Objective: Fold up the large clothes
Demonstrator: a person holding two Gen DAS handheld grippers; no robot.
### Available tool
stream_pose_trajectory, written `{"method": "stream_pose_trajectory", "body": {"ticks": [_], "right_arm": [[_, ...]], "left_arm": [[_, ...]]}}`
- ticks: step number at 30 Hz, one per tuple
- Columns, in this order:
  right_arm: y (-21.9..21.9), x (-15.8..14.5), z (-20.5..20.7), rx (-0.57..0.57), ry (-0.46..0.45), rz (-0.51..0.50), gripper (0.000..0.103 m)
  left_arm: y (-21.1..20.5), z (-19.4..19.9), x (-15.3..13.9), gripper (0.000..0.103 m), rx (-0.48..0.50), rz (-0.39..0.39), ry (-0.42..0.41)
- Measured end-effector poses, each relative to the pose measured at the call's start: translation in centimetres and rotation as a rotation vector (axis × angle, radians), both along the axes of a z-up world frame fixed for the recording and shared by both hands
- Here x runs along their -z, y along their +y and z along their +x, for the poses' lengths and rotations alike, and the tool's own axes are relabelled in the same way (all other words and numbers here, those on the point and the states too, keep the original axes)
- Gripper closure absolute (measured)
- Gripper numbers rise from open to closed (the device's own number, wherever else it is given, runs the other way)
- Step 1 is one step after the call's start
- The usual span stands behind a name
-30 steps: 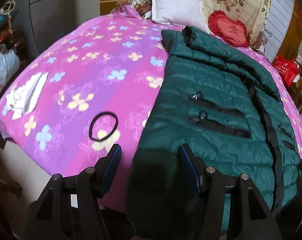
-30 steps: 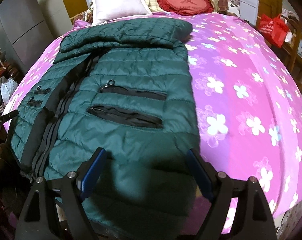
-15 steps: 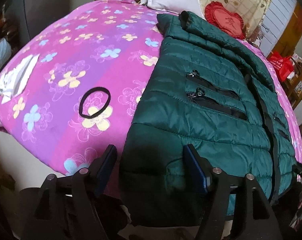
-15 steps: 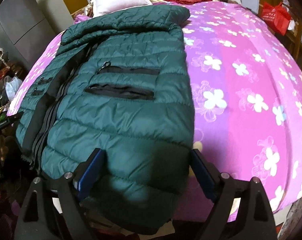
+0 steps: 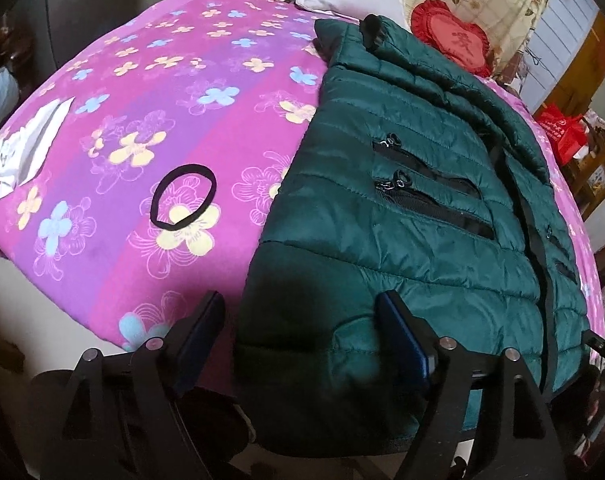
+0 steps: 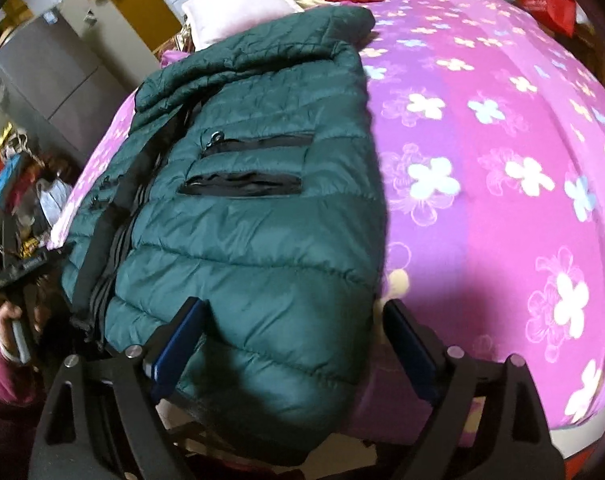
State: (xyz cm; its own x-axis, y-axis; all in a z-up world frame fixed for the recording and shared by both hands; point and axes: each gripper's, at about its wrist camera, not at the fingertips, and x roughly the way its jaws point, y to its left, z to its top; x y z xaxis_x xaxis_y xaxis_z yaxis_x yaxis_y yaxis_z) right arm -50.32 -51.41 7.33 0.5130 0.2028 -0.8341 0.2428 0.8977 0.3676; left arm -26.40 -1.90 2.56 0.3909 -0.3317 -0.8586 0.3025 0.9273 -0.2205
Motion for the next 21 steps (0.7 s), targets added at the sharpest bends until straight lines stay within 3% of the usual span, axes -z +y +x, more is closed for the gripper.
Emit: {"method": "stream_pose_trajectory", "body": {"ticks": [4, 8, 14, 15, 16, 17, 18, 21], "right_arm": [[1.3, 0.0, 0.2, -0.039, -0.040, 0.074, 0.010], [2.6, -0.4, 0.7, -0.086, -0.070, 0.042, 0.019], [2.7, 0.2, 0.9, -0.095, -0.095, 0.021, 0.024], [2.9, 0.2, 1.0, -0.096, -0.099, 0.011, 0.041], [2.9, 0.1, 1.0, -0.095, -0.105, 0.006, 0.051], [2.8, 0.1, 0.9, -0.089, -0.111, 0.002, 0.065], [2.5, -0.1, 0.9, -0.078, -0.120, 0.007, 0.074], [1.5, -1.3, 0.6, -0.054, -0.171, 0.049, 0.082]], "left_arm": [[0.0, 0.0, 0.0, 0.041, 0.000, 0.004, -0.003], [-0.4, -0.1, 0.1, 0.041, 0.000, 0.013, -0.013], [-1.1, -0.2, 0.2, 0.041, 0.006, 0.024, -0.030], [-1.3, -0.3, 0.1, 0.054, 0.016, 0.020, -0.032], [-1.4, -0.4, 0.0, 0.059, 0.038, 0.008, -0.031], [-1.6, -0.6, -0.4, 0.074, 0.053, 0.006, -0.036], [-1.7, -0.8, -0.8, 0.089, 0.060, 0.020, -0.056], [-1.8, -1.1, -2.4, 0.103, 0.076, 0.028, -0.110]]}}
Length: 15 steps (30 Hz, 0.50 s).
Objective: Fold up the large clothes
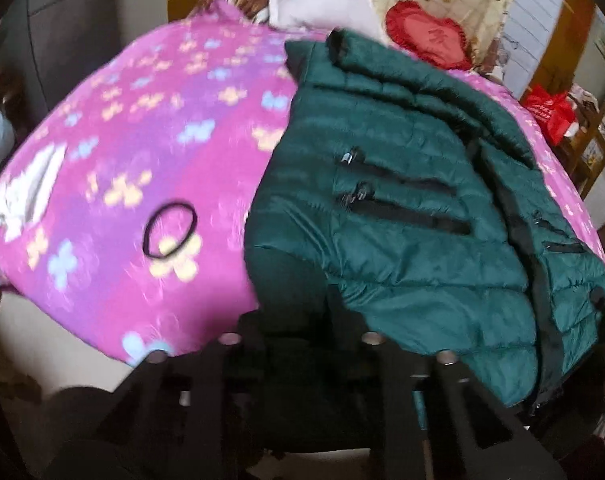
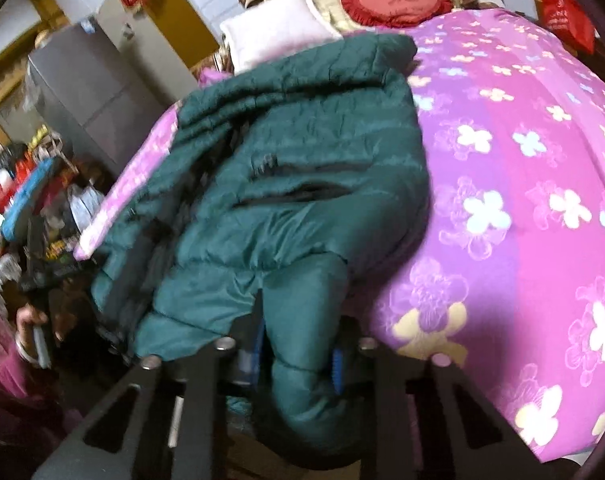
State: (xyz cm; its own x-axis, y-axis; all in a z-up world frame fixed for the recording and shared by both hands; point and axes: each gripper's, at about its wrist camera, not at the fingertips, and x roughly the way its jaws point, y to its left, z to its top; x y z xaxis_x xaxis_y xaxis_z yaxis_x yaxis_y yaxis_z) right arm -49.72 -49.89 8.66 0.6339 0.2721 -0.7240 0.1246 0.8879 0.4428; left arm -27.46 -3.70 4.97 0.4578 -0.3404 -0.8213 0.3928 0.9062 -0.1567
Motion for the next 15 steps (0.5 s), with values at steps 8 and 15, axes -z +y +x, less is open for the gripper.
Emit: {"method": "stream_pose_trajectory", "body": {"ticks": [8, 15], "right_arm": [[-0.1, -5.1, 1.6, -0.035, -0.147, -0.032, 0.084], [-2.2, -8.0, 4.7, 0.010, -0.224, -0.034, 0.084]], "left_arm": [[0.1, 1.3, -3.9, 0.103, -0.017, -0.117, -0.056], [-0.8, 5.0, -8.3, 0.103, -0.051, -0.212, -0.109]]}}
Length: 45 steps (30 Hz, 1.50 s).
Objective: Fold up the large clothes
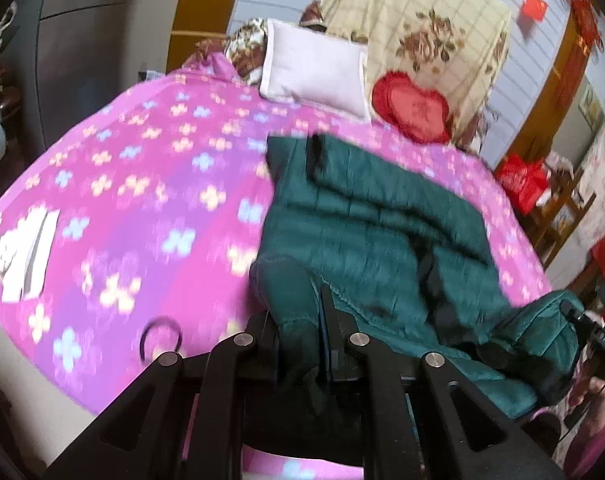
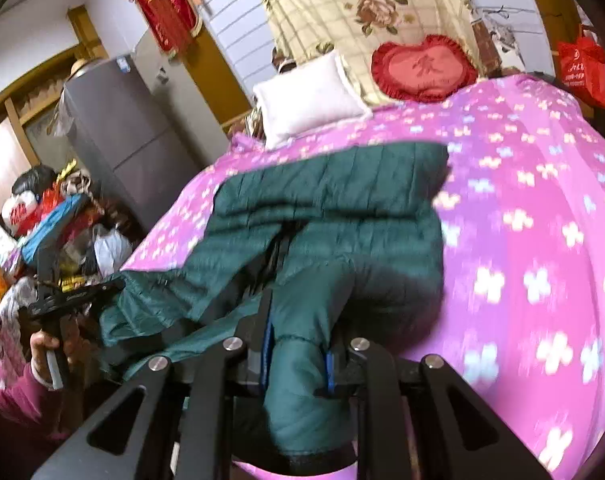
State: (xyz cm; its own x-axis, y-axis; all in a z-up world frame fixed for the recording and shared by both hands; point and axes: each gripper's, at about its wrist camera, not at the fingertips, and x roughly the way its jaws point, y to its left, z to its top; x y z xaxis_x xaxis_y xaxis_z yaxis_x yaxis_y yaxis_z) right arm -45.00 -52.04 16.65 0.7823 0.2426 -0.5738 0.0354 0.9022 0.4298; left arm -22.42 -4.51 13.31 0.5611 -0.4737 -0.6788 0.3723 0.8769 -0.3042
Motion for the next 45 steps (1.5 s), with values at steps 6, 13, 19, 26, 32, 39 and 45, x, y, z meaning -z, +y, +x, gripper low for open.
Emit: {"method": "stream_pose_trajectory", "body": {"ticks": [6, 13, 19, 26, 32, 39, 45], "right_arm": [[-3.1, -1.7, 5.0, 0.088, -0.048, 0.018, 0.084], [-6.7, -1.8, 13.2, 0.158, -0.024, -0.010, 0.084], [-10.7, -0.4, 20.0, 0.223, 0.023, -0.007, 0.084], [-13.7, 4.7, 27.1, 0.306, 0.130, 0.046, 0.083], [-14.5, 9.1, 29.6, 0.351, 0.180, 0.111, 0.077], [-14.0, 4.8, 27.0, 0.323, 0.059, 0.124, 0.024], [-10.8, -0.3, 24.7, 0.291, -0.050, -0.012, 0.024]], "left_arm": [[-3.5, 5.3, -2.5, 0.103, -0.051, -0.039, -0.064], [-8.1, 13.8, -2.1, 0.103, -0.123, -0.014, -0.042], [-10.2, 20.4, 0.6, 0.103, -0.172, -0.010, 0.017], [-10.7, 25.0, 4.2, 0.094, -0.156, -0.130, 0.122], [-9.2, 22.4, 1.3, 0.064, -0.134, -0.141, 0.046], [-8.5, 19.0, -0.5, 0.056, -0.174, -0.078, -0.092], [-10.6, 18.0, 1.8, 0.056, -0.160, 0.004, -0.058]]}}
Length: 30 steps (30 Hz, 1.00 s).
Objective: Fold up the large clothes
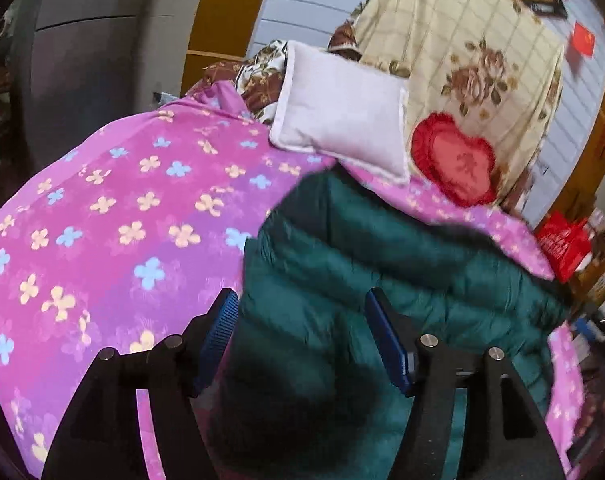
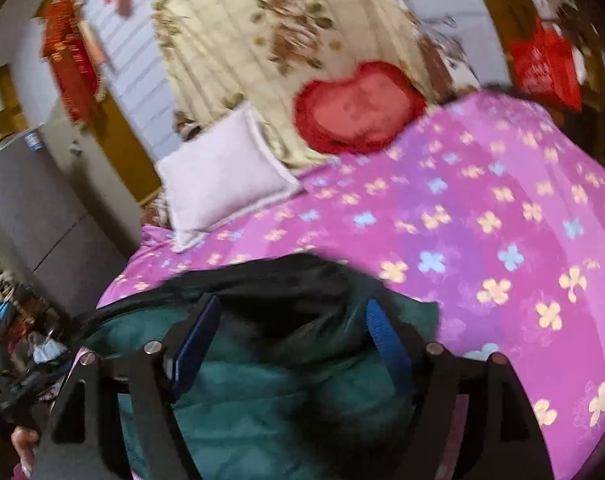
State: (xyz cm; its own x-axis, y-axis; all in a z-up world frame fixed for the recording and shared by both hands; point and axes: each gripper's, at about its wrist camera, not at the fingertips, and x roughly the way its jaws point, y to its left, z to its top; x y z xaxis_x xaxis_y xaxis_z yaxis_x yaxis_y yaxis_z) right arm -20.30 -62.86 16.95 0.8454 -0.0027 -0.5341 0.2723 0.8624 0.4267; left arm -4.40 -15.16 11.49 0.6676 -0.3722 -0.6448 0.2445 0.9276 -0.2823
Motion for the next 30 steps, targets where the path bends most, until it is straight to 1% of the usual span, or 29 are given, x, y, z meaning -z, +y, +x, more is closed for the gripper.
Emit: {"method": "stream_pose_trajectory", "body": {"ticks": [1, 2, 5, 7, 8, 10, 13, 16, 19, 21, 24, 25, 28, 29, 30], "right_arm": [[1.2, -0.3, 0.1, -0.036, -0.006, -0.023, 0.024], [2.7, -0.4, 0.7, -0.081, 0.009, -0.048, 0.024], [7.1, 0.4, 3.4, -0.203, 0.091, -0.128, 0.024], [10.6, 1.4, 6.1, -0.272, 0.149, -0.239, 0.024], [12.1, 1.9, 7.6, -0.290, 0.176, -0.294, 0.024], [13.4, 2.7, 10.0, -0.293, 0.207, -0.322, 0.024], [13.4, 4.5, 13.3, -0.275, 0.256, -0.272, 0.024], [13.0, 7.4, 15.5, -0.258, 0.329, -0.240, 0.024], [13.0, 9.2, 15.8, -0.251, 0.338, -0.221, 0.023], [12.9, 9.6, 16.0, -0.253, 0.345, -0.210, 0.023], [13.0, 9.0, 15.8, -0.247, 0.356, -0.214, 0.023], [13.1, 8.4, 15.5, -0.239, 0.352, -0.210, 0.023], [13.8, 5.9, 14.3, -0.241, 0.261, -0.173, 0.021], [14.4, 5.1, 14.2, -0.247, 0.236, -0.180, 0.020], [14.9, 4.7, 14.3, -0.254, 0.231, -0.190, 0.020]], "left_arm": [[-0.5, 0.0, 0.5, 0.056, -0.006, 0.014, 0.010], [-0.8, -0.1, 0.9, 0.056, -0.007, 0.022, 0.021], [-1.7, 0.1, 2.0, 0.056, -0.018, 0.057, 0.046], [-2.4, 0.4, 2.7, 0.056, -0.027, 0.120, 0.044], [-2.6, 0.6, 2.9, 0.056, -0.026, 0.141, 0.043], [-3.0, 1.1, 3.5, 0.056, -0.024, 0.186, 0.035], [-2.9, 1.7, 3.8, 0.056, -0.022, 0.178, 0.034], [-2.8, 2.2, 3.9, 0.055, -0.021, 0.164, 0.039], [-3.0, 2.2, 4.0, 0.055, -0.017, 0.173, 0.038], [-3.1, 2.2, 4.1, 0.055, -0.020, 0.180, 0.040], [-3.1, 2.2, 4.0, 0.055, -0.025, 0.184, 0.047], [-3.1, 2.2, 4.0, 0.055, -0.028, 0.182, 0.050], [-3.1, 2.2, 4.0, 0.055, -0.031, 0.182, 0.051], [-3.1, 2.3, 4.0, 0.055, -0.032, 0.184, 0.051], [-3.2, 2.2, 3.9, 0.055, -0.030, 0.186, 0.051]]}}
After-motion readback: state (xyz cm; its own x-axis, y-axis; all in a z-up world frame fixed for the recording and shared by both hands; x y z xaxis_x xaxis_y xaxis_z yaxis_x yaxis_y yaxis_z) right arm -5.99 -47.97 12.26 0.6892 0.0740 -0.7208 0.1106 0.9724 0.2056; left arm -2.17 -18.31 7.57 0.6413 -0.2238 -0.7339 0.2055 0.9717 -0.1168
